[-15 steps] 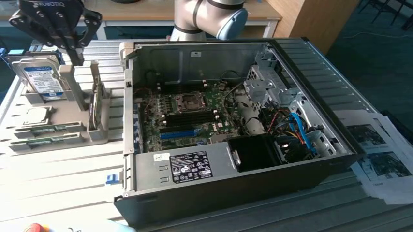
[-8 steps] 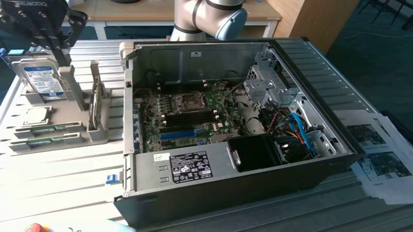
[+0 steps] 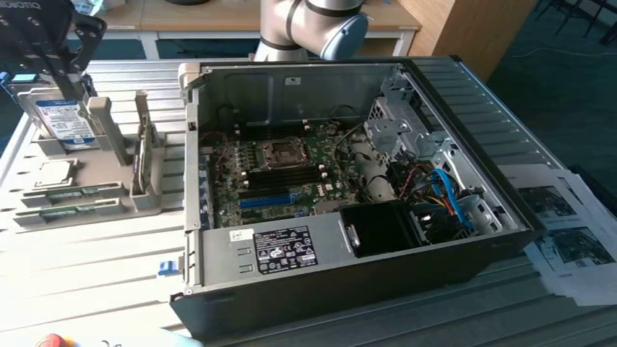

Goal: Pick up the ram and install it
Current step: 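Reach for the ram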

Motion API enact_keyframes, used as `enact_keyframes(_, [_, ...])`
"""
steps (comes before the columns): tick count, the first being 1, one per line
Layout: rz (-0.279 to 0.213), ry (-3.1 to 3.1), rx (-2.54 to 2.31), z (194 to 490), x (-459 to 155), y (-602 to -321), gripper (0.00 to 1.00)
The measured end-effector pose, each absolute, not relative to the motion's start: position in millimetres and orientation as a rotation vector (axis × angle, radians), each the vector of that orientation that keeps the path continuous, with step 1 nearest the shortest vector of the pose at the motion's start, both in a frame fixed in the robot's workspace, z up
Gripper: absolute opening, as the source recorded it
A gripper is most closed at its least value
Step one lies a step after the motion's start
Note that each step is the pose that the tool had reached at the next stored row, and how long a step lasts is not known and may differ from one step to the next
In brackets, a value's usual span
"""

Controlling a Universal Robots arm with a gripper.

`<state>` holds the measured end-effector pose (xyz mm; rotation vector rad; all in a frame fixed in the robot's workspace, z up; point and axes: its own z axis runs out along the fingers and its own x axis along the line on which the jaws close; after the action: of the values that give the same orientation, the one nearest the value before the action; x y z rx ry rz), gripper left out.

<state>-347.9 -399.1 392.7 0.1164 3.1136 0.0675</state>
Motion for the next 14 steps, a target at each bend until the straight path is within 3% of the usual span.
enact_keyframes(14, [0.066,3.114,0.117,392.6,-384.7,-399.2,0.1])
